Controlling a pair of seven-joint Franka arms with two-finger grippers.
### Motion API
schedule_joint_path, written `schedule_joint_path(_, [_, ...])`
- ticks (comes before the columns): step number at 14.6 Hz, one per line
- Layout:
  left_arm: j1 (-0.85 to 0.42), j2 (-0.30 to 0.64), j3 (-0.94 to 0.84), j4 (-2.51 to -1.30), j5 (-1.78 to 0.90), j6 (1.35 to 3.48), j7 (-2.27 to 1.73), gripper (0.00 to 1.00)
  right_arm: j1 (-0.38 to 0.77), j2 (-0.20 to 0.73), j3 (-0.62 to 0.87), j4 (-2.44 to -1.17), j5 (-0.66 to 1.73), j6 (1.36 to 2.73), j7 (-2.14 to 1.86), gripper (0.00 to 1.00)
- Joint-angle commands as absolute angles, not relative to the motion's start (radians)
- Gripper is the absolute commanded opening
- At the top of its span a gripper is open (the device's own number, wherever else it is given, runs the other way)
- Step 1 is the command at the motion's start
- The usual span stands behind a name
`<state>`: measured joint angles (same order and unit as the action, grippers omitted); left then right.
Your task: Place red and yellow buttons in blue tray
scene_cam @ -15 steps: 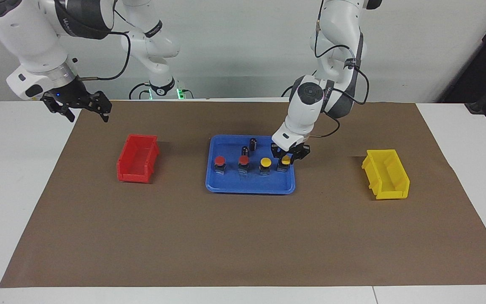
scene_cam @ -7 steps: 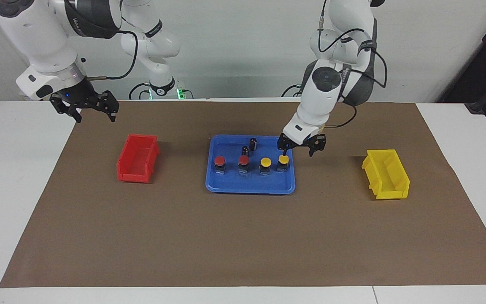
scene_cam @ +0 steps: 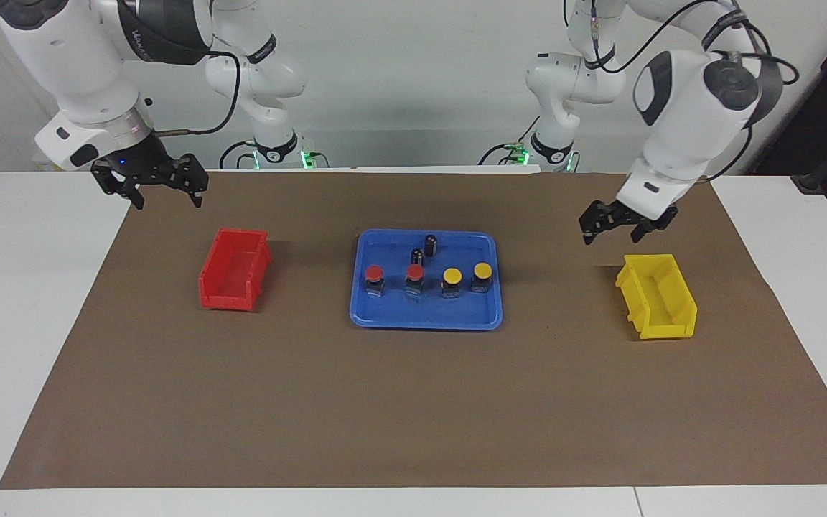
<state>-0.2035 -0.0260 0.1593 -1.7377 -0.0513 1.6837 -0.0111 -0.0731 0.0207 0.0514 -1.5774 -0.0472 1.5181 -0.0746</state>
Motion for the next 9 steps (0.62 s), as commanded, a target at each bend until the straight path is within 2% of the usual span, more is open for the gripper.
schedule_joint_path(1, [-0.144,-0.046,0.146,-1.682,-0.006,1.608,0.081,1.0,-0.081,0.02,0.054,-1.574,-0.032,1.502,-0.089,1.0])
schedule_joint_path(4, [-0.137,-0.034,0.146,-1.635,0.035,1.572,0.237,1.0,-0.081,0.02,0.054,-1.574,-0.032,1.502,-0.089,1.0])
schedule_joint_path(9, [-0.169,-0.035,0.129,-1.634,0.002,1.569,0.135,1.0,-0.081,0.02,0.054,-1.574,-0.032,1.502,-0.089,1.0])
